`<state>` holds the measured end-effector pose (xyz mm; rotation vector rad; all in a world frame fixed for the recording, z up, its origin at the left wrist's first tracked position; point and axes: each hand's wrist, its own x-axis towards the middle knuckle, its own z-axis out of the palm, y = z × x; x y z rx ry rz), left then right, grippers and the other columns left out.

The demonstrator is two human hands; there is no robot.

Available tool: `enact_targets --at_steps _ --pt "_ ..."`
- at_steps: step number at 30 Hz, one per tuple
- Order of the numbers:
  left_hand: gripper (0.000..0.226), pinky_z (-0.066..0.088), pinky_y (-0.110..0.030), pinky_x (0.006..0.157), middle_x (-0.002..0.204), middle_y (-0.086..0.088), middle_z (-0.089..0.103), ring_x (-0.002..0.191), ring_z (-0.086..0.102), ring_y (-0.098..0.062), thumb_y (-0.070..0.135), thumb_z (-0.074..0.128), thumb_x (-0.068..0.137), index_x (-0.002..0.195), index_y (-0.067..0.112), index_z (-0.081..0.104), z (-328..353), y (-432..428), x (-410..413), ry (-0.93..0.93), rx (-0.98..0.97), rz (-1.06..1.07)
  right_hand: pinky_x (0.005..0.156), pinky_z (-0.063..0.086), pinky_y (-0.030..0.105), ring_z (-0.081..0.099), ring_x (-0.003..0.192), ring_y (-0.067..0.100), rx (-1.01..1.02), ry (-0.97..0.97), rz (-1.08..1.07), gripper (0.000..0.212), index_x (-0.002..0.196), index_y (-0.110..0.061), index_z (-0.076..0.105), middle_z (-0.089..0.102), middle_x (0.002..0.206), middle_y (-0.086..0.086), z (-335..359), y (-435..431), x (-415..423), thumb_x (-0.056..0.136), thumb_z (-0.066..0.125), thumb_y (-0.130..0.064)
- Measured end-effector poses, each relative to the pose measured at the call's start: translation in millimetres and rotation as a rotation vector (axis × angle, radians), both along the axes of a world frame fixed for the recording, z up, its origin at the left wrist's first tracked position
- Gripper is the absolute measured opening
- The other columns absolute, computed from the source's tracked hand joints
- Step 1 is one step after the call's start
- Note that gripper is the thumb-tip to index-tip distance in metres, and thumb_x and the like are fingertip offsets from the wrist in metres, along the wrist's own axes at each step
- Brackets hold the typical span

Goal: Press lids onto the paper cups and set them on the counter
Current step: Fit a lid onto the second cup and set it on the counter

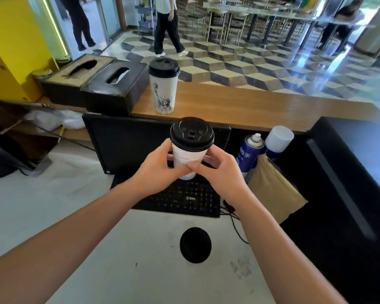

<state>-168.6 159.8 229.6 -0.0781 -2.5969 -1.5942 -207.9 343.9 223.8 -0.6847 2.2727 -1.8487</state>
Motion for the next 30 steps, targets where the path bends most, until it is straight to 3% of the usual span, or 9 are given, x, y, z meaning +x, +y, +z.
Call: enact_targets --at_steps 3,5,14,19,23,26,30 --pt "0.06 0.049 -0.021 0.085 0.124 0.02 0.062 0.11 0.059 -0.001 0.039 0.078 0.081 0.134 0.033 0.05 19.6 -2.6 -22.9 0.017 0.006 0.023 0.106 0.052 0.043 0.064 0.123 0.01 -0.027 0.035 -0.017 0.046 0.132 -0.021 0.065 0.072 0.125 -0.01 16.1 -3.8 -25.0 0.088 0.078 -0.02" --pt "0.06 0.046 -0.014 0.081 0.123 0.02 0.062 0.109 0.059 0.0 0.036 0.078 0.083 0.136 0.031 0.049 31.1 -1.5 -37.9 0.042 0.005 0.036 0.106 0.051 0.048 0.063 0.125 0.011 -0.03 0.049 -0.034 0.048 0.133 -0.025 0.064 0.072 0.126 -0.011 25.4 -6.9 -41.6 0.087 0.078 -0.027" --pt "0.057 0.049 -0.018 0.088 0.127 0.015 0.064 0.113 0.062 -0.001 0.035 0.076 0.085 0.136 0.026 0.051 45.0 0.8 -96.0 0.12 -0.011 0.07 0.102 0.054 0.047 0.065 0.121 0.013 -0.087 0.071 -0.054 0.047 0.133 -0.022 0.063 0.072 0.126 -0.008 40.1 -13.1 -97.5 0.088 0.076 -0.019" --pt "0.054 0.052 -0.033 0.097 0.129 0.013 0.063 0.116 0.061 -0.008 0.038 0.076 0.084 0.132 0.027 0.053 42.0 6.2 -121.5 0.124 -0.001 0.093 0.103 0.053 0.048 0.064 0.123 0.013 -0.085 0.056 -0.064 0.051 0.134 -0.026 0.063 0.07 0.127 -0.01 42.7 -11.8 -120.6 0.084 0.076 -0.027" --pt "0.063 0.052 -0.036 0.1 0.134 0.008 0.06 0.117 0.06 -0.008 0.047 0.075 0.077 0.135 0.032 0.054 39.4 7.6 -139.4 0.167 -0.003 0.128 0.093 0.057 0.034 0.064 0.114 0.006 -0.079 0.049 -0.102 0.062 0.139 -0.031 0.057 0.064 0.129 -0.008 44.0 -6.2 -142.0 0.082 0.083 -0.032" --pt "0.055 0.054 -0.042 0.099 0.132 0.008 0.061 0.114 0.063 -0.007 0.036 0.074 0.08 0.132 0.033 0.058 36.9 6.2 -152.3 0.17 0.017 0.151 0.086 0.056 0.028 0.062 0.111 0.008 -0.063 0.003 -0.118 0.059 0.137 -0.027 0.058 0.06 0.132 -0.002 44.9 -1.0 -157.7 0.083 0.082 -0.033" --pt "0.052 0.051 -0.042 0.104 0.13 0.012 0.065 0.12 0.061 -0.008 0.017 0.068 0.09 0.139 0.025 0.054 37.1 4.7 -167.2 0.181 0.043 0.127 0.096 0.058 0.045 0.065 0.118 0.018 -0.129 -0.082 -0.093 0.055 0.132 -0.02 0.058 0.065 0.131 -0.004 42.7 0.4 -175.3 0.083 0.08 -0.033"
